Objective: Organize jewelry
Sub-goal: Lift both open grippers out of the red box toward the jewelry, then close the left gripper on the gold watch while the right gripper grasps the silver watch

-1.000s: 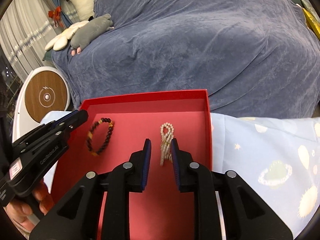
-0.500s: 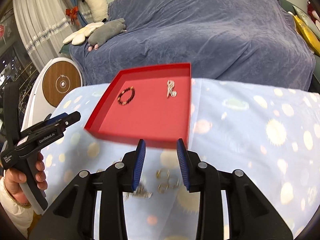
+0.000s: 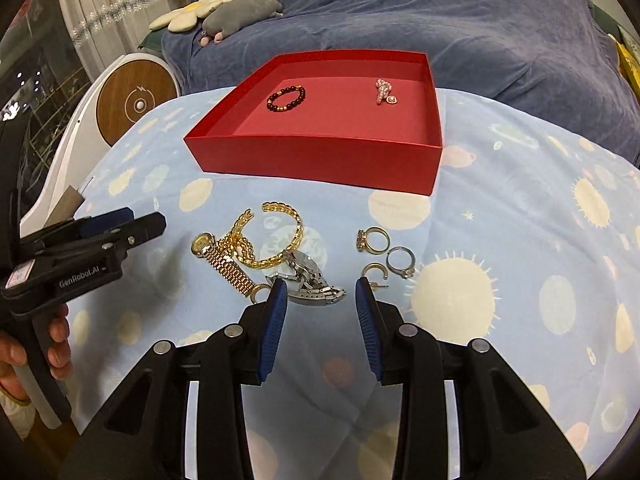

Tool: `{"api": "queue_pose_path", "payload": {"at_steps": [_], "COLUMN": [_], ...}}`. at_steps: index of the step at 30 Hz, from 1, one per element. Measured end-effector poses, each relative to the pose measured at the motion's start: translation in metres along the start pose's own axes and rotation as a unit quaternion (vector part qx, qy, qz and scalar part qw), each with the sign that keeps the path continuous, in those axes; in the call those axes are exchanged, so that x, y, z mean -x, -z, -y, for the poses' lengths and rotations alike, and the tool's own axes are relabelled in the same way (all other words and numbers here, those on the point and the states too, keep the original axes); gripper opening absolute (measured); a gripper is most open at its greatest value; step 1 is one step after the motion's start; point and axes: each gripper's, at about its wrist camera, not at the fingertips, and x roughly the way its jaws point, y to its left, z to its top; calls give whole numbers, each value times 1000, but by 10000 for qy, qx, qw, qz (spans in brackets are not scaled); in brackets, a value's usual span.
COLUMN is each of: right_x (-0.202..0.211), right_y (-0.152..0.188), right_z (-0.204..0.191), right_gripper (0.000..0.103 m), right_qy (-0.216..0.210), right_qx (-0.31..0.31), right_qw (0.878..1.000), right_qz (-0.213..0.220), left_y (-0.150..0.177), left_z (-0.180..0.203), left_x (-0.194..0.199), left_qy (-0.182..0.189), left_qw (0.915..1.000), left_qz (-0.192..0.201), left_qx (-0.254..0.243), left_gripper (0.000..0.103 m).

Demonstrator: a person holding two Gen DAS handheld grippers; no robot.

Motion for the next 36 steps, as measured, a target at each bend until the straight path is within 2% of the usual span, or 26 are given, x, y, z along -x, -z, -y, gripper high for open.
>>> {"api": "queue_pose_path", "payload": {"at_steps": [3, 7, 9, 15, 22, 26, 33, 36], "right_x": [-10, -20, -25, -32, -27, -26, -29, -29], "right_y": [-4, -9, -11, -9, -8, -7, -11, -12], "right_z": [-3, -3, -2, -5, -5, 2, -1, 1], "right_gripper": [34, 34, 34, 33, 14, 13, 15, 12], "right_qy": [-56, -33, -90, -138, -102, -142, -146, -173], "right_qx": [-28, -19, -79, 1, 51, -63, -68, -136], "right_qw": [10000, 10000, 9998, 9997, 9997, 9996, 9996, 9994], "right_qz": [-41, -83, -134, -199, -222, -250, -227, -254], "left_y": [2, 2, 3, 6, 8, 11, 9, 9], "left_z": [0, 6, 9, 15, 19, 23, 29, 29], "left_x": [-5, -4, -4, -7, -18, -25, -27, -28], "left_qy": [136, 197, 239, 306, 269, 274, 201, 192], "left_qw": [9998, 9997, 9996, 9992, 9990, 9986, 9989, 9989], "left_qz": [-85, -109, -142, -218, -351, -457, -417, -404], "left_qx": [74, -35, -68, -125, -98, -64, -114, -137], "left_gripper": [57, 58, 62, 62, 62, 62, 62, 62]}}
